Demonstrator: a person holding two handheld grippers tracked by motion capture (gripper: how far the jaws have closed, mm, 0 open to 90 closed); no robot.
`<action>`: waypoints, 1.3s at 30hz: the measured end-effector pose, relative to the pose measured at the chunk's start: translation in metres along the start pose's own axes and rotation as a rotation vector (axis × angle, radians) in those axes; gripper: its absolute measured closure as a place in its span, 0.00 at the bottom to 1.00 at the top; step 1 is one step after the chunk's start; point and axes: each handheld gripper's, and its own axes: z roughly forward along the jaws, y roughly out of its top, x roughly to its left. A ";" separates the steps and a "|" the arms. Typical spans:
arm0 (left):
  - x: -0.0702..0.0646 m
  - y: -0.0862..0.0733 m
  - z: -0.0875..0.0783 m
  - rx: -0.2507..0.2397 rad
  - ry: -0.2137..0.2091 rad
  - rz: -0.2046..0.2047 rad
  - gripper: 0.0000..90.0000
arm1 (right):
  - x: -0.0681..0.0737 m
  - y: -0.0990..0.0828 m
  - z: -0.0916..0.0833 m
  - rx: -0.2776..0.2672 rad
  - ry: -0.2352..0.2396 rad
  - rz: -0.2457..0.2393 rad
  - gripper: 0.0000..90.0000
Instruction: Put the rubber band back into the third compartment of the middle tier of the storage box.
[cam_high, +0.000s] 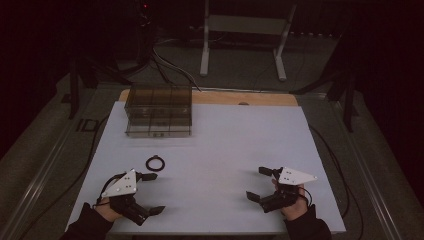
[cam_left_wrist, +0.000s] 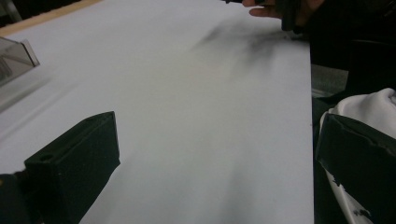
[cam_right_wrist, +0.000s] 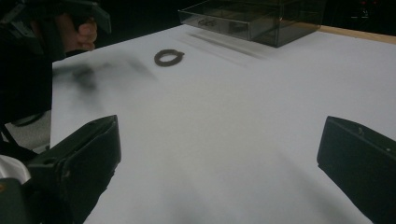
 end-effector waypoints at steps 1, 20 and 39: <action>0.001 0.003 -0.002 -0.012 0.002 -0.006 0.00 | 0.000 0.000 0.000 0.001 0.000 0.000 0.00; 0.015 0.024 -0.010 -0.054 0.053 -0.007 0.00 | 0.000 0.000 0.000 0.000 0.002 0.005 0.00; 0.032 0.030 -0.012 -0.062 0.106 -0.032 0.00 | -0.001 0.000 0.000 0.000 0.005 0.013 0.00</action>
